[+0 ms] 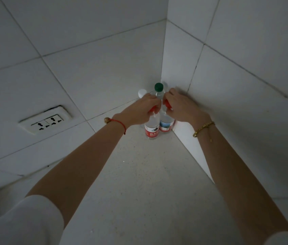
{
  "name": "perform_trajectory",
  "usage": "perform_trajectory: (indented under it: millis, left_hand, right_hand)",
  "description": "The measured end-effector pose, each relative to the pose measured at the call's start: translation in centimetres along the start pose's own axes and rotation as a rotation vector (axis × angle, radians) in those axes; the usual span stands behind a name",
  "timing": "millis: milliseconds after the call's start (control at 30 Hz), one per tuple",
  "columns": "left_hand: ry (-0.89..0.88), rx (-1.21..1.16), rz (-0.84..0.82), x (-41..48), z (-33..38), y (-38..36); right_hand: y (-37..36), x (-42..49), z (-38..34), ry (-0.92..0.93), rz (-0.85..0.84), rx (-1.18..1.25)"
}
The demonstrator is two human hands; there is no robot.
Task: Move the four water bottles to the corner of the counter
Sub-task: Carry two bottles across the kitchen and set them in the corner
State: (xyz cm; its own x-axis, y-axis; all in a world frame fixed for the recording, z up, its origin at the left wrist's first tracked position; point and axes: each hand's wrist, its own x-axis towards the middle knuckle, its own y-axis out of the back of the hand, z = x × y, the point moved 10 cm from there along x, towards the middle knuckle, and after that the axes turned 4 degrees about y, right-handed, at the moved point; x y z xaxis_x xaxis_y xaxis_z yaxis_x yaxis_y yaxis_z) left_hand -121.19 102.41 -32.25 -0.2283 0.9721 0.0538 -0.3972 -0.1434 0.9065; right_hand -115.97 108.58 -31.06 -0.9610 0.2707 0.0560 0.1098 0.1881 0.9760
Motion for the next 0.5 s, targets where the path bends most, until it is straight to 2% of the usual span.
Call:
perform_trajectory:
  millis: [233, 500]
  left_hand:
    - [0.009, 0.015, 0.030, -0.1, 0.3, 0.0]
    - [0.013, 0.032, 0.092, -2.2, 1.6, 0.8]
  right_hand:
    - [0.2, 0.1, 0.2, -0.043, 0.061, -0.025]
    - [-0.5, -1.4, -0.1, -0.100, -0.046, 0.033]
